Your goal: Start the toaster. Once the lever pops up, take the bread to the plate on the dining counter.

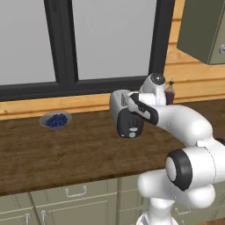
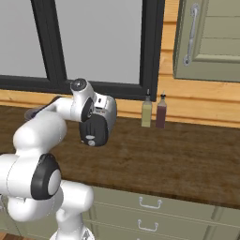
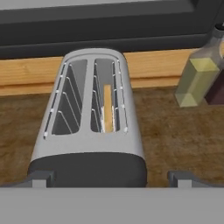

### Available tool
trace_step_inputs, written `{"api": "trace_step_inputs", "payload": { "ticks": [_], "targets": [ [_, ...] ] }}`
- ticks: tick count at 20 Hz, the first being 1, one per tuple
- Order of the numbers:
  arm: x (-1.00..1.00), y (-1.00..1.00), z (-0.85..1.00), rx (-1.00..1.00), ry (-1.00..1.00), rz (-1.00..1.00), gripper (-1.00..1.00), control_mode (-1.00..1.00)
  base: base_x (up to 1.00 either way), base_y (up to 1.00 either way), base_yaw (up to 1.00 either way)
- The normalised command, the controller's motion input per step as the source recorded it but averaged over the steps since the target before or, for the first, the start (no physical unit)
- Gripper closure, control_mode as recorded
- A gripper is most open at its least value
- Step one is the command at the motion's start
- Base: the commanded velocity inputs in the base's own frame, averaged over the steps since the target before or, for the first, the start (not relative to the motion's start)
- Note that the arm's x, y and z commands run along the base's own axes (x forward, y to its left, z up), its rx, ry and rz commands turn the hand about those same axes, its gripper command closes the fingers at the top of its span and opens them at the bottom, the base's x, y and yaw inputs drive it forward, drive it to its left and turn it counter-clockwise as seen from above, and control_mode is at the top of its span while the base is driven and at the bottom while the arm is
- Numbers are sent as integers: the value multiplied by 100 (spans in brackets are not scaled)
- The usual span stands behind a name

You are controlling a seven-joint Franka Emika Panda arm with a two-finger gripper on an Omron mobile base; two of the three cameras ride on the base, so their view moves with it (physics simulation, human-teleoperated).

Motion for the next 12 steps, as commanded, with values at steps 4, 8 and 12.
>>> {"api": "trace_step_inputs", "payload": {
  "ticks": [4, 8, 12],
  "targets": [
    [21, 0, -4, 0, 0, 0, -100, -100, 0, 0, 0],
    [25, -2, -7, 0, 0, 0, -100, -100, 0, 0, 0],
    [22, -5, -12, 0, 0, 2, -100, -100, 0, 0, 0]
  ]
}}
